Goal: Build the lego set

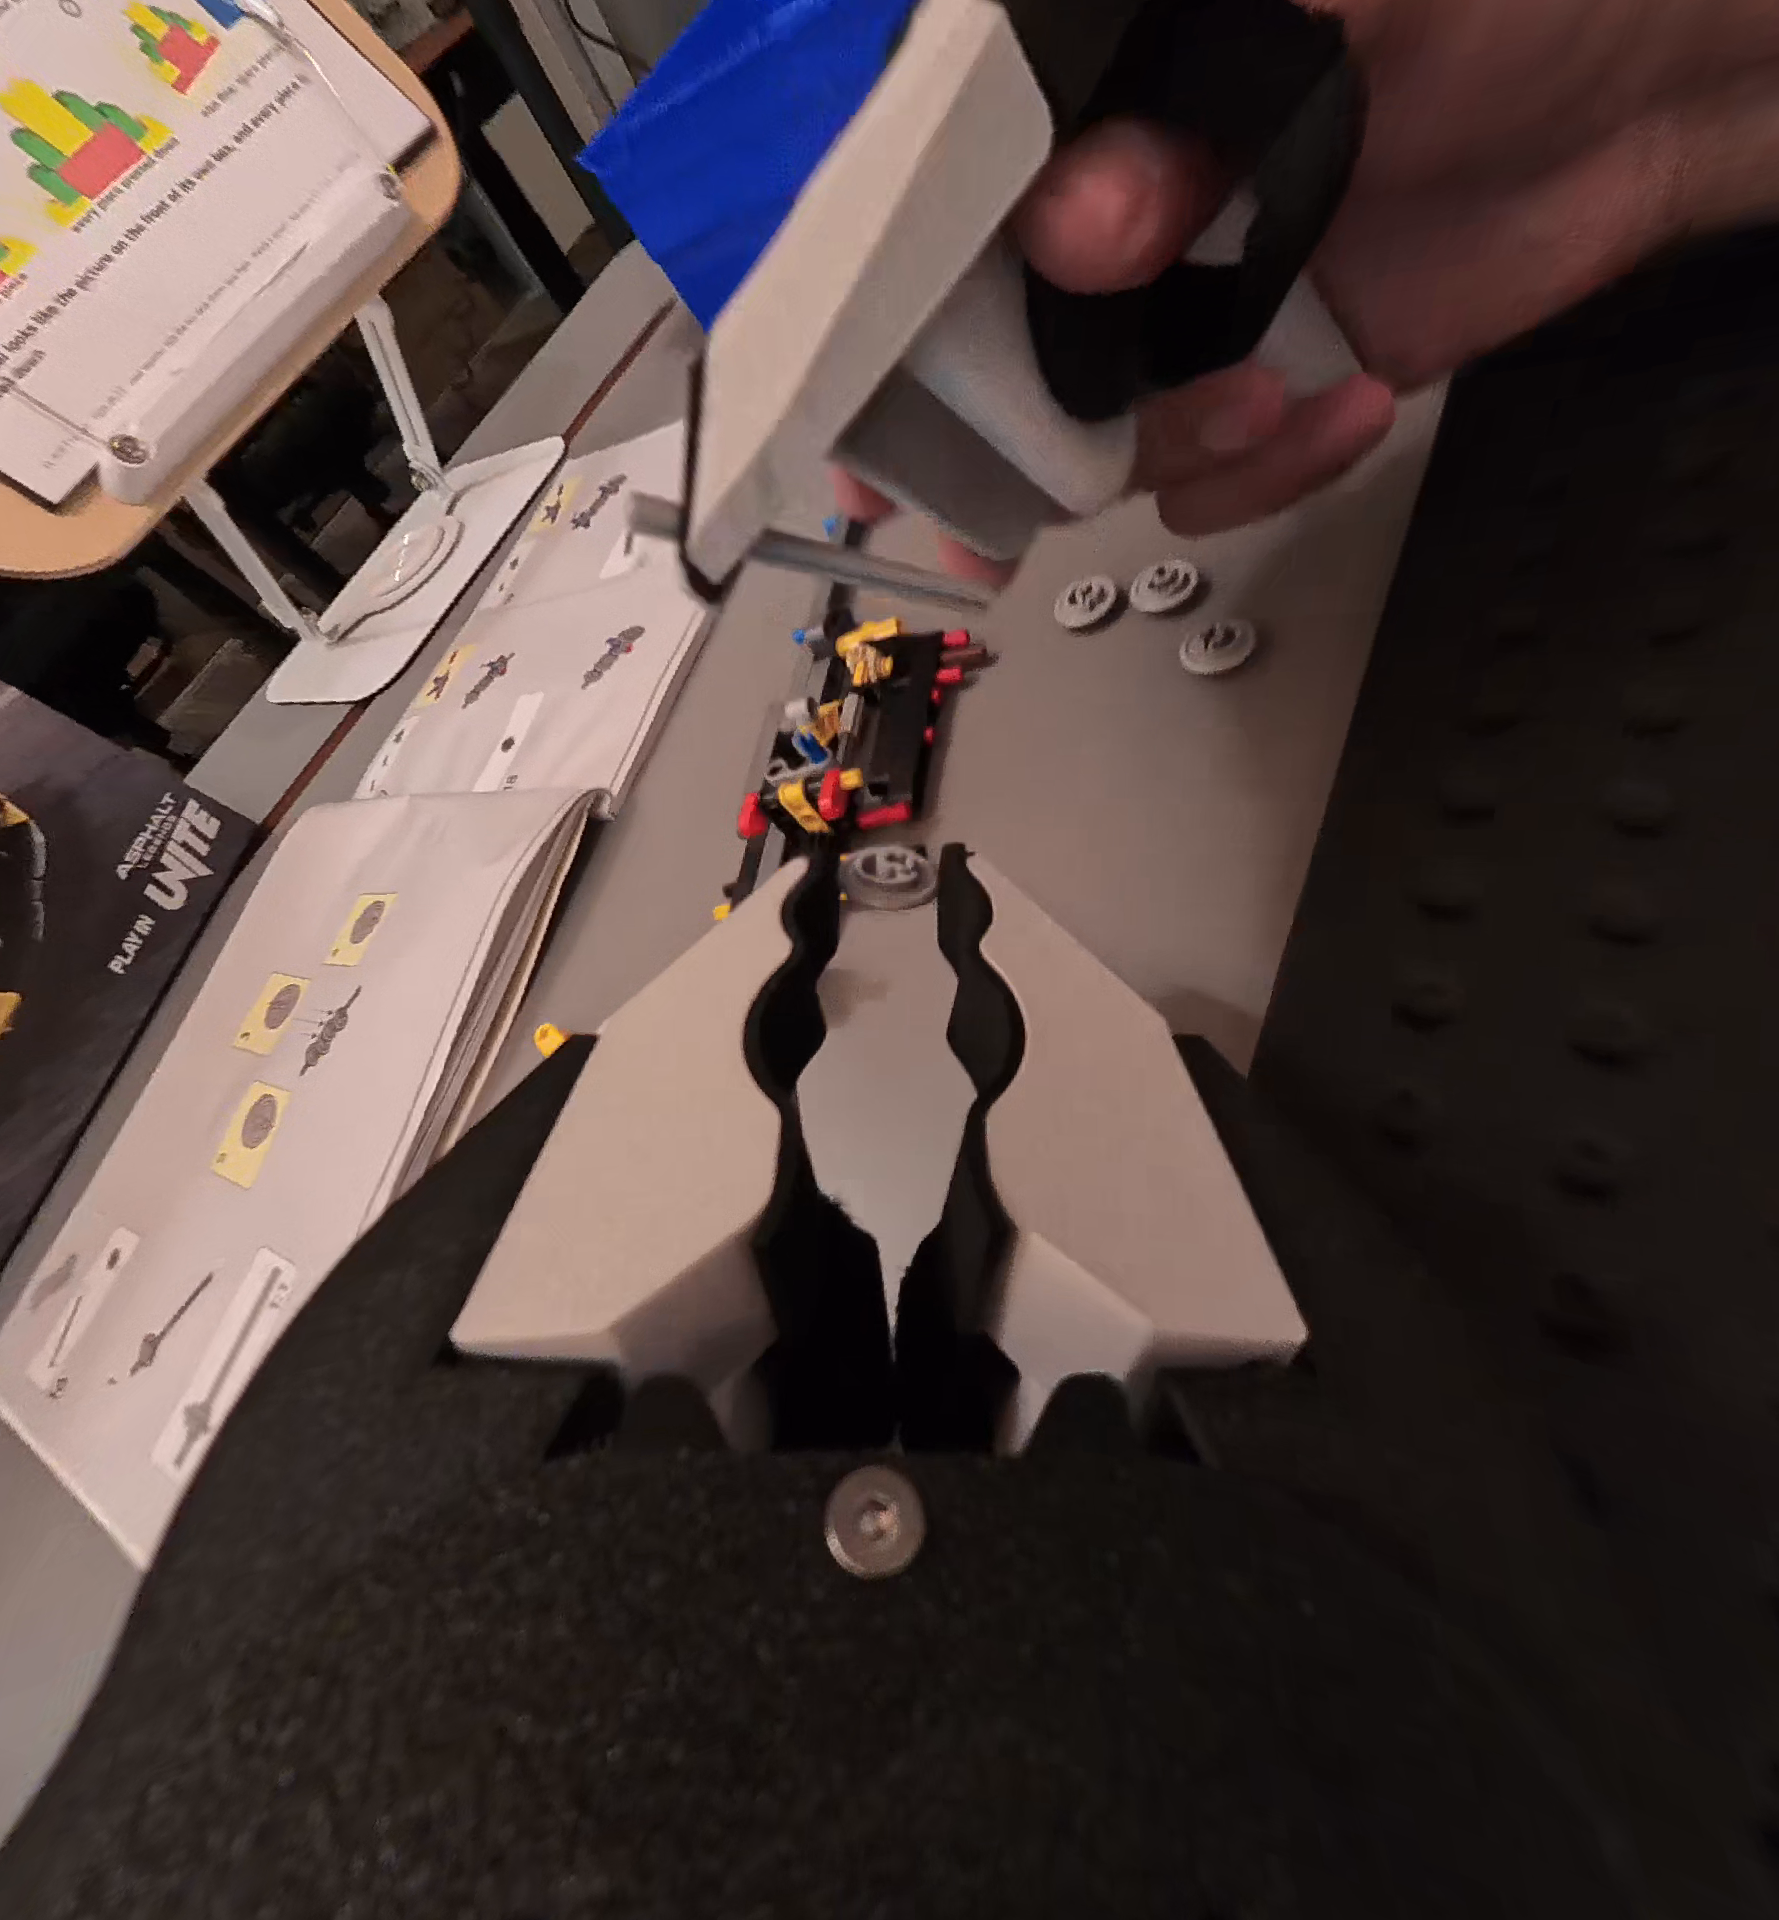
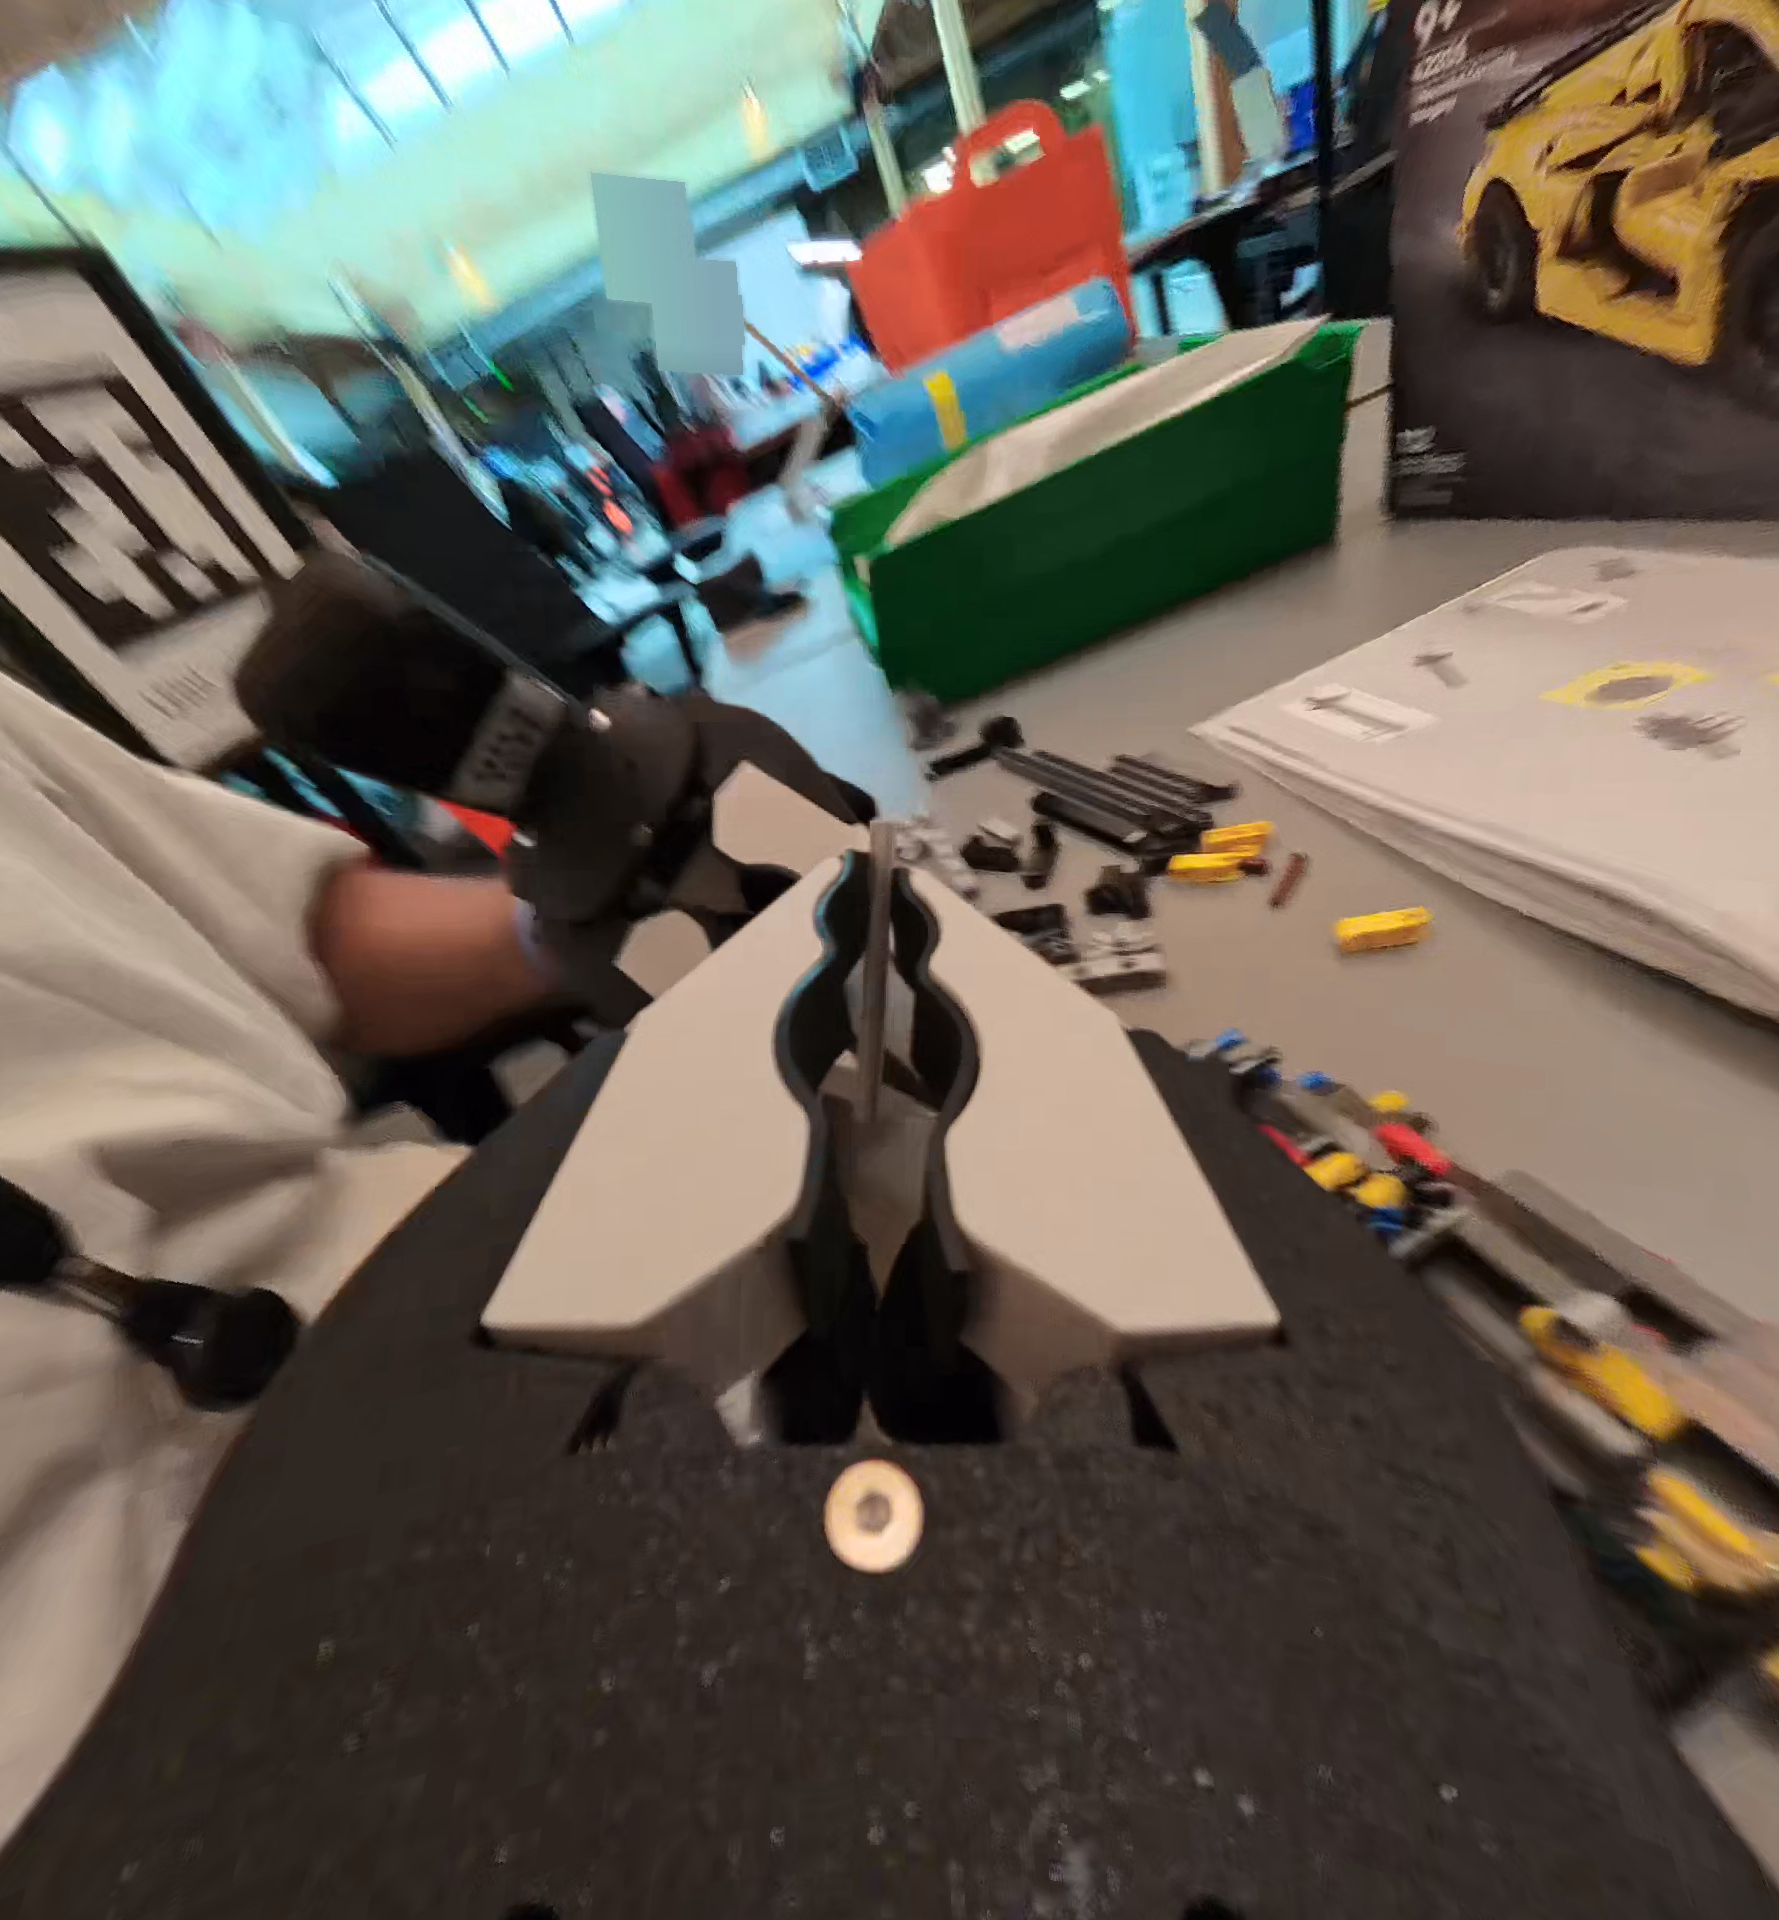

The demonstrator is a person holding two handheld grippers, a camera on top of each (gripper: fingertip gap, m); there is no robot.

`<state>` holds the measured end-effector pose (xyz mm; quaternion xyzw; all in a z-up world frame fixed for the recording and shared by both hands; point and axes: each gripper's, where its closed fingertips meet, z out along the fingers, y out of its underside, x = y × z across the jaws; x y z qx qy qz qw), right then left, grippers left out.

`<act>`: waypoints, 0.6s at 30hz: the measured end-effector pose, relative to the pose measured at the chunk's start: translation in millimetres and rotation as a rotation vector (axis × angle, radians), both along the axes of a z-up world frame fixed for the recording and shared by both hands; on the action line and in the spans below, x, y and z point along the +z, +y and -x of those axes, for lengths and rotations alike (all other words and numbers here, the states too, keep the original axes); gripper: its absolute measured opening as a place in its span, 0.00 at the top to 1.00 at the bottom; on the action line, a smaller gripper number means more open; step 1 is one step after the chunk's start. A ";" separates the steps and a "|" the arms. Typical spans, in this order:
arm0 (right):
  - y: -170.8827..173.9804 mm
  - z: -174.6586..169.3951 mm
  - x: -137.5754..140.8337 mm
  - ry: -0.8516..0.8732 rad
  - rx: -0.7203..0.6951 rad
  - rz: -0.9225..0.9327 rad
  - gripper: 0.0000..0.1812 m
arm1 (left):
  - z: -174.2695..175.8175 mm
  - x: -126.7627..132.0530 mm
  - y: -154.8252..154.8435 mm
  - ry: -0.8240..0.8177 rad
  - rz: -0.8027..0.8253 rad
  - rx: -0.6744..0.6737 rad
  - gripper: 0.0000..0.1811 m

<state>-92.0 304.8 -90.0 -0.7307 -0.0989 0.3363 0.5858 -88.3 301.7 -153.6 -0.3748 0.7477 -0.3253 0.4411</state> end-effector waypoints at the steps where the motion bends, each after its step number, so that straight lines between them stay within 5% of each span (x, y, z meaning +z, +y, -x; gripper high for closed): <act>1: 0.4 2.0 -2.3 0.049 0.026 0.045 0.98 | -0.2 4.4 2.1 -0.018 0.021 0.010 0.90; 4: 6.6 -13.4 -36.6 -0.254 -0.078 0.135 0.98 | 0.2 12.5 18.4 -0.071 -0.017 0.080 0.90; 7: 0.3 -4.7 -53.6 -0.527 -0.020 0.200 0.98 | 2.2 9.3 30.7 -0.100 -0.229 0.118 0.91; 12: -0.7 20.5 -63.0 -0.405 0.079 0.354 0.98 | 3.5 2.1 23.4 -0.145 -0.538 0.052 0.90; 18: 2.5 12.6 -72.2 -0.284 0.031 0.463 0.98 | 4.8 -1.9 18.7 -0.162 -0.678 -0.017 0.91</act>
